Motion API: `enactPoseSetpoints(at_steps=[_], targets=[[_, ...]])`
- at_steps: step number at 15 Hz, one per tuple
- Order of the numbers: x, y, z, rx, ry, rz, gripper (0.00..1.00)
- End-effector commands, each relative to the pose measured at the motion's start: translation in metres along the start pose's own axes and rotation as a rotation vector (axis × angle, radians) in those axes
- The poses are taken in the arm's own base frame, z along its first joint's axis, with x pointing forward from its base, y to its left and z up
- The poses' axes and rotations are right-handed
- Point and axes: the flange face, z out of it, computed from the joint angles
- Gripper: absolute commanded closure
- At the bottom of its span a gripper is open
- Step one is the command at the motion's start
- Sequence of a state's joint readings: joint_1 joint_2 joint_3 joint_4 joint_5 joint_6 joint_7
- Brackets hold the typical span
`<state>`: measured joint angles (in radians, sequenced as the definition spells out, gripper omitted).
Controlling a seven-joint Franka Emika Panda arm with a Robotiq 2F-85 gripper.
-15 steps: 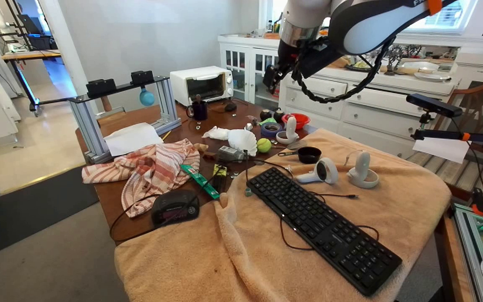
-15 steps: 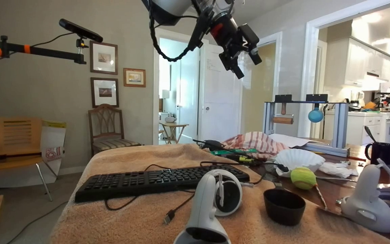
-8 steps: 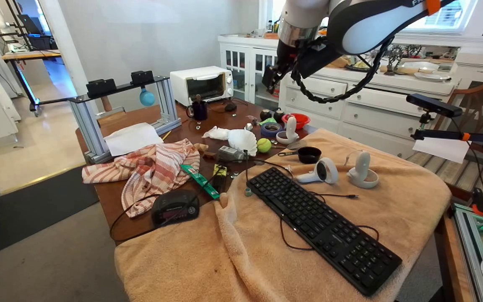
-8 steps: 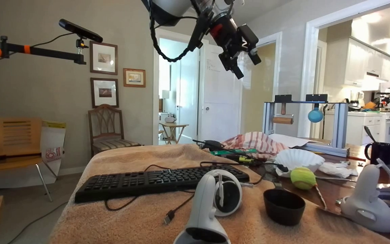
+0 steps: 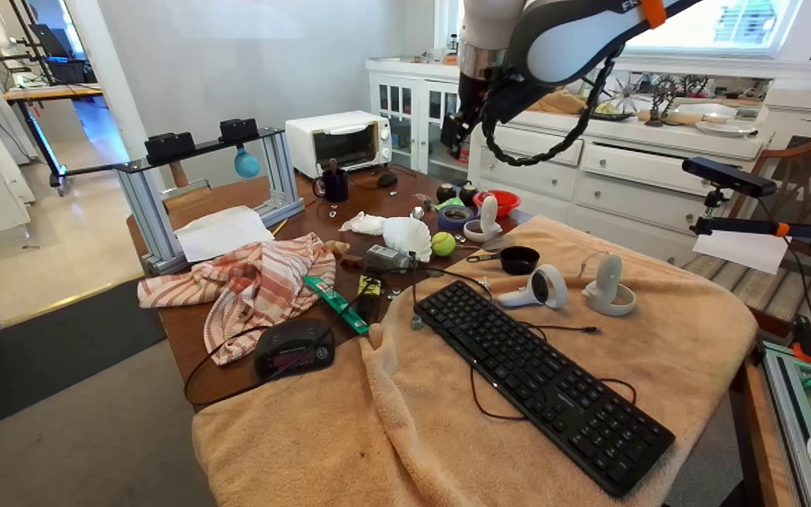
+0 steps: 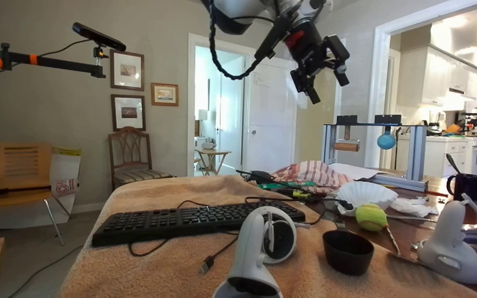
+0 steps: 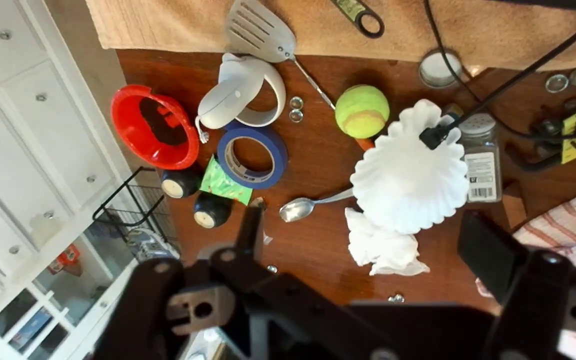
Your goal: Put the ball in the black item
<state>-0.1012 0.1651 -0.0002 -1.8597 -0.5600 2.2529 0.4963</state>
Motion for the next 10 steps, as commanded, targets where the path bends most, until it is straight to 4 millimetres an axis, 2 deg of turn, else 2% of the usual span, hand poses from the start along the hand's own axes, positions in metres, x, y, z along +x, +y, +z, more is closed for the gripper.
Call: enactPoseSetpoints(at_steps=[1, 5, 8, 10], targets=[[0.040, -0.003, 0.042, 0.005, -0.146, -0.136, 0.00], [0.060, 0.006, 0.090, -0.019, -0.309, -0.211, 0.00], [0.070, 0.007, 0.125, -0.001, -0.395, -0.178, 0.00], [0.076, 0.003, 0.138, 0.021, -0.430, -0.132, 0.00]])
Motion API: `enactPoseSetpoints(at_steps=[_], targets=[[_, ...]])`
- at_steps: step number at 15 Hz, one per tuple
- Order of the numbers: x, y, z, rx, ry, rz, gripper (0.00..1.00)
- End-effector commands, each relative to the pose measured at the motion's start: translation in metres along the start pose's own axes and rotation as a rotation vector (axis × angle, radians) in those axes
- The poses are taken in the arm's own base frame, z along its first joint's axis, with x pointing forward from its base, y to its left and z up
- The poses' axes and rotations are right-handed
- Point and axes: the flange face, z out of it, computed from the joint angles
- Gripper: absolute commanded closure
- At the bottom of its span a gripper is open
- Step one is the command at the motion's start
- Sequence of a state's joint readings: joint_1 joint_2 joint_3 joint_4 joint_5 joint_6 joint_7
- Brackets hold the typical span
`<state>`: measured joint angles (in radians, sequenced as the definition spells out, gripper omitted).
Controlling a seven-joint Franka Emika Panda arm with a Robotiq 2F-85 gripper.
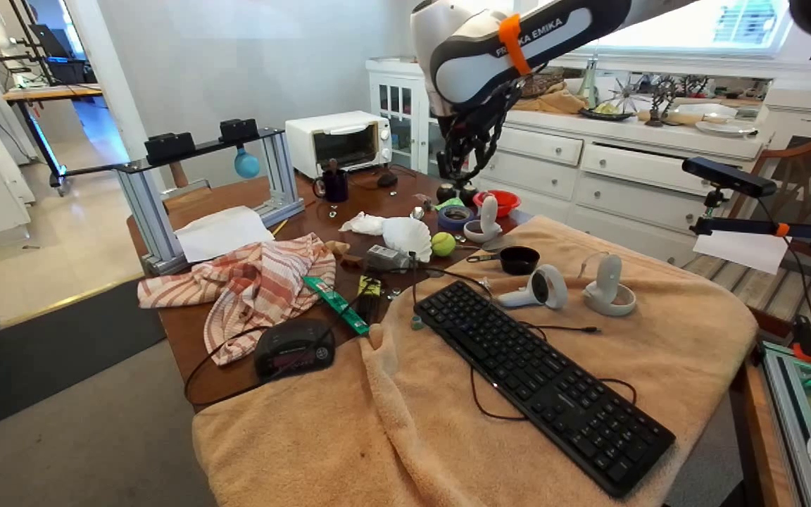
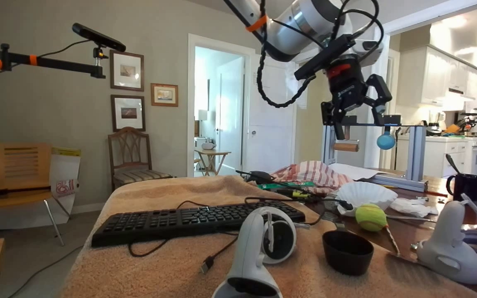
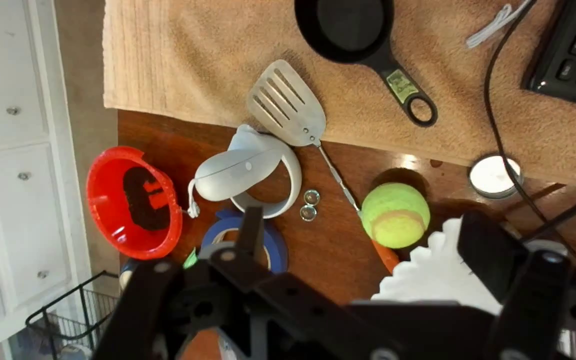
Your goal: Put the ball in the black item
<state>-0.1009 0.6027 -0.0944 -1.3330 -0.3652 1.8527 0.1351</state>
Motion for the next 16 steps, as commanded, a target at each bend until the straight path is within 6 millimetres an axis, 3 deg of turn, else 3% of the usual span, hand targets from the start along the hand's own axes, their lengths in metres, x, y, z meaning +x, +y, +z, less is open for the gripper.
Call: enactPoseSetpoints(at_steps=[1, 4, 8, 16], targets=[[0.007, -0.001, 0.007, 0.013, -0.020, 0.012, 0.00], [0.020, -0.006, 0.017, 0.025, -0.035, 0.023, 0.00], [0.022, -0.005, 0.013, 0.027, -0.030, 0.028, 0.00], [0.042, 0.008, 0.097, 0.089, -0.153, -0.366, 0.00]])
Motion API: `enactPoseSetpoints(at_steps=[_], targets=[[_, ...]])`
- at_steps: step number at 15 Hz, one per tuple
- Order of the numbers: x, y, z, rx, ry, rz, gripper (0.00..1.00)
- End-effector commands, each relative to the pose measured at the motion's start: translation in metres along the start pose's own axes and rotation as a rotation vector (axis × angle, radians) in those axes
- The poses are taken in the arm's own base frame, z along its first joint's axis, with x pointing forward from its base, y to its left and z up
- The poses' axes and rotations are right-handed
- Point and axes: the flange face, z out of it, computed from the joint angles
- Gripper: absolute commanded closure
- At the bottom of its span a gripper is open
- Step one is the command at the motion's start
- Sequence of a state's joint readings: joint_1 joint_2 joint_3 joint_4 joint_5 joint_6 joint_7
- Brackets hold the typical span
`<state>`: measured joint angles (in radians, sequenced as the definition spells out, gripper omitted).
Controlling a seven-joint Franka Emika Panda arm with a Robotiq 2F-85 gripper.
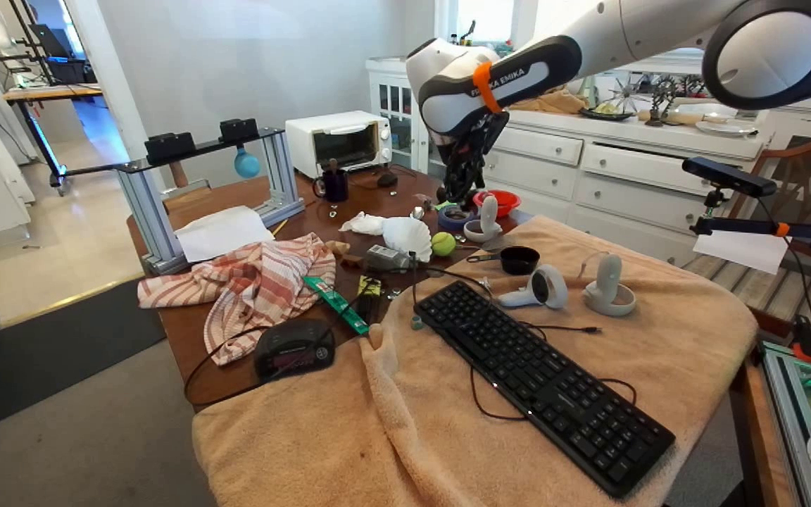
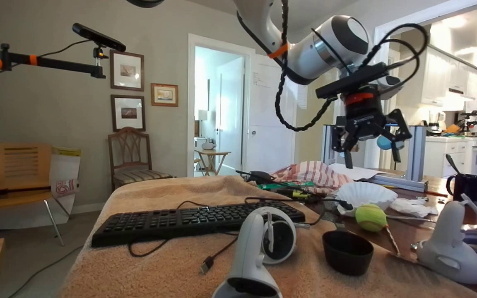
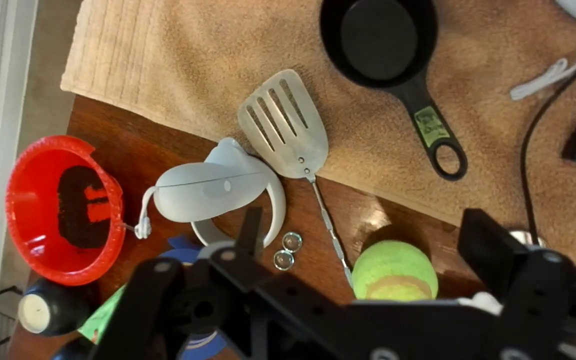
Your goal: Put the ball in the black item
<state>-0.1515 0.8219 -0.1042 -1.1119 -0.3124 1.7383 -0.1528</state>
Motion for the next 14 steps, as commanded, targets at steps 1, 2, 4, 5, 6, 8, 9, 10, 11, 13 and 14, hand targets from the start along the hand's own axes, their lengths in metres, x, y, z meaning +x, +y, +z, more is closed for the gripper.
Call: enactPoseSetpoints(at_steps=[1, 2, 4, 5, 6, 8, 9, 10, 11, 13, 14], targets=[[0.018, 0.003, 0.029, 0.055, -0.020, -0.189, 0.00], [0.021, -0.001, 0.035, 0.061, -0.020, -0.243, 0.00], [0.023, -0.015, 0.038, 0.087, -0.031, -0.345, 0.00], [0.023, -0.022, 0.038, 0.101, -0.040, -0.396, 0.00], [0.023, -0.029, 0.040, 0.116, -0.045, -0.446, 0.00], [0.026, -0.041, 0.048, 0.141, -0.063, -0.549, 0.00], [0.027, -0.046, 0.055, 0.150, -0.084, -0.599, 0.00], [0.030, -0.048, 0.063, 0.158, -0.108, -0.626, 0.00], [0.032, -0.048, 0.067, 0.156, -0.128, -0.639, 0.00], [0.036, -0.053, 0.070, 0.153, -0.152, -0.661, 0.00], [0.038, -0.056, 0.073, 0.154, -0.162, -0.665, 0.00]])
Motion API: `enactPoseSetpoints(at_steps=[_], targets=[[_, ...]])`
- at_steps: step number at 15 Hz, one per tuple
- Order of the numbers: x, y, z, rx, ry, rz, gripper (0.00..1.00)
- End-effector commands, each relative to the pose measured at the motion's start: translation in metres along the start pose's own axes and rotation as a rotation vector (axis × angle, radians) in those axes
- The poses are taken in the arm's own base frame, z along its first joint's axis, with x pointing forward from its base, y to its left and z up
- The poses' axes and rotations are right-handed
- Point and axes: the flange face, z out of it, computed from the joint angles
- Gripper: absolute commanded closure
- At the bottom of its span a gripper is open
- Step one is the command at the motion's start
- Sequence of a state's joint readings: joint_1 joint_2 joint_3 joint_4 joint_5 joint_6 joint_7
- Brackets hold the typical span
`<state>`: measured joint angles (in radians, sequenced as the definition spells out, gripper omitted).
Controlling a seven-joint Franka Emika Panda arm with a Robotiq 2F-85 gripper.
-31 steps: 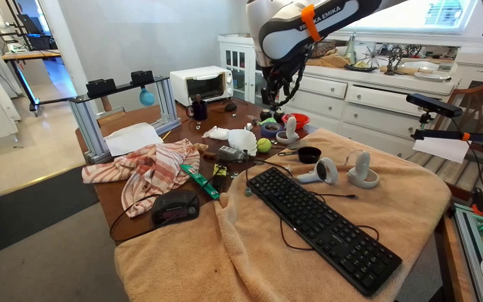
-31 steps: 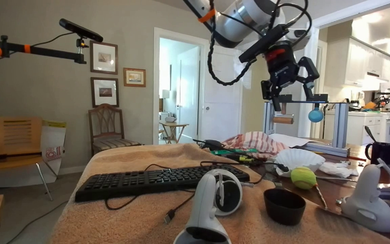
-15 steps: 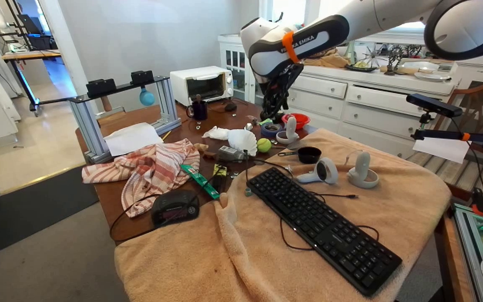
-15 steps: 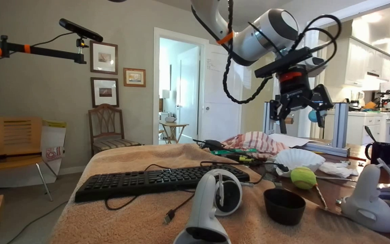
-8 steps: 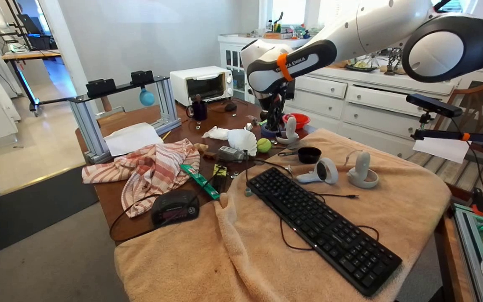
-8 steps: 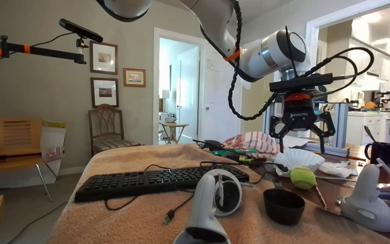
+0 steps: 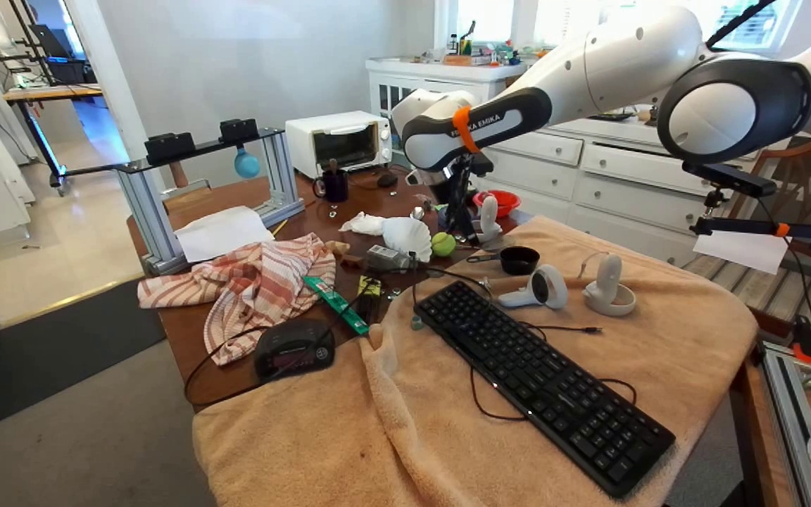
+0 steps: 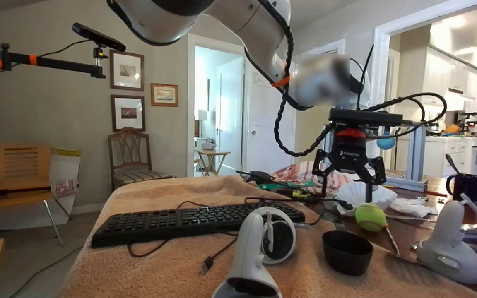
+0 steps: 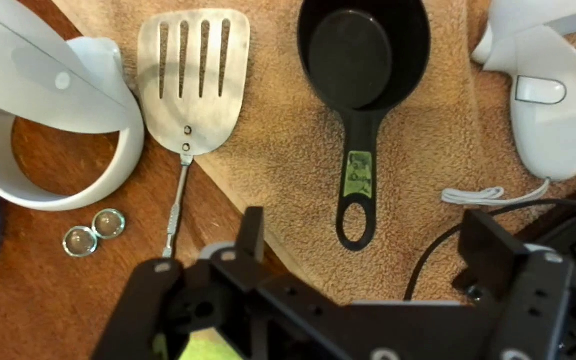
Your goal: Put the ball in the black item
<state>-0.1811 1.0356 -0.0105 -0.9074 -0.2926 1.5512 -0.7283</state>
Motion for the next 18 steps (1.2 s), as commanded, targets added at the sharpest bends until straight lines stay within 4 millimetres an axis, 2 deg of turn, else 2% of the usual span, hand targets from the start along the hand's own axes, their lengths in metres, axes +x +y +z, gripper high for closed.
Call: enactPoseSetpoints(at_steps=[1, 7, 12, 13, 18], targets=[[0.019, 0.000, 0.005, 0.008, -0.033, -0.036, 0.00], [0.045, -0.010, -0.012, -0.103, 0.005, 0.081, 0.00], [0.037, 0.002, -0.028, -0.142, 0.063, 0.247, 0.00], [0.035, -0.004, -0.027, -0.116, 0.035, 0.182, 0.00], [0.031, 0.005, -0.028, -0.131, 0.052, 0.213, 0.00]])
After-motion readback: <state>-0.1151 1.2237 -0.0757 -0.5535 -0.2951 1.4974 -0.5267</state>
